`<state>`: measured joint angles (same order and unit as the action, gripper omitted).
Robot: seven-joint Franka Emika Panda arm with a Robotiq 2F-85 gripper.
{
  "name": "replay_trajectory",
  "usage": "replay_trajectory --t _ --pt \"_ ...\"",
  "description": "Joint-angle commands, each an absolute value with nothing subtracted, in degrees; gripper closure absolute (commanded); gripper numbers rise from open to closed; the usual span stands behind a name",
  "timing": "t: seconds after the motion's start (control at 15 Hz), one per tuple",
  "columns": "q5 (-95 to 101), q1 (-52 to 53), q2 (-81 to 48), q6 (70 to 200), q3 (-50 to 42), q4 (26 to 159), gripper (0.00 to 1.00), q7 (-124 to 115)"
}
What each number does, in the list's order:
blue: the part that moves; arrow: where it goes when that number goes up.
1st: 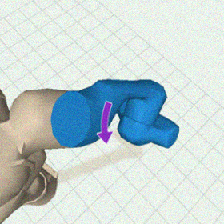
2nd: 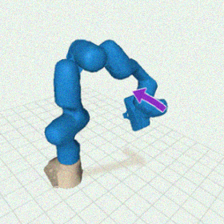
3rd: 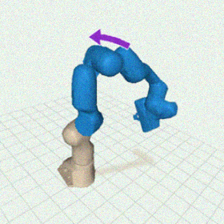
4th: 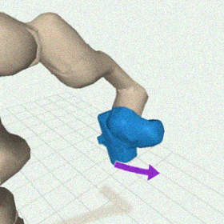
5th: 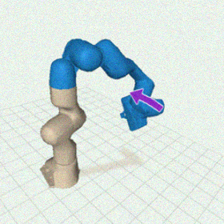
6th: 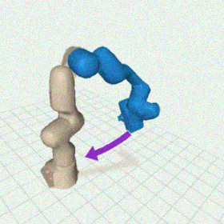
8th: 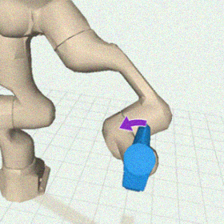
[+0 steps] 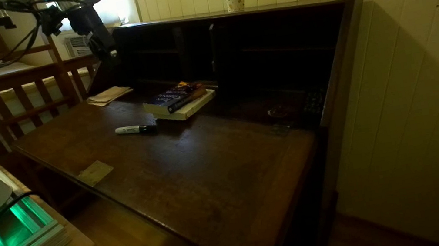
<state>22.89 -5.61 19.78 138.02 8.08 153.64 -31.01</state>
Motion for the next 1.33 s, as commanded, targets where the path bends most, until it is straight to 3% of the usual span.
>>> replay_trajectory --t 0.0,0.4,1.13,1.27 --pt "28.0 -8.7 18.7 147.9 7.6 156.8 0.00 -31.0" --pt "32.8 -12.9 13.1 156.0 7.1 157.5 0.00 -26.6" --pt "54.2 -15.1 2.9 144.3 10.6 151.2 0.00 -38.8" --pt "58.2 -10.1 1.1 140.9 6.8 149.9 0.00 -43.7"
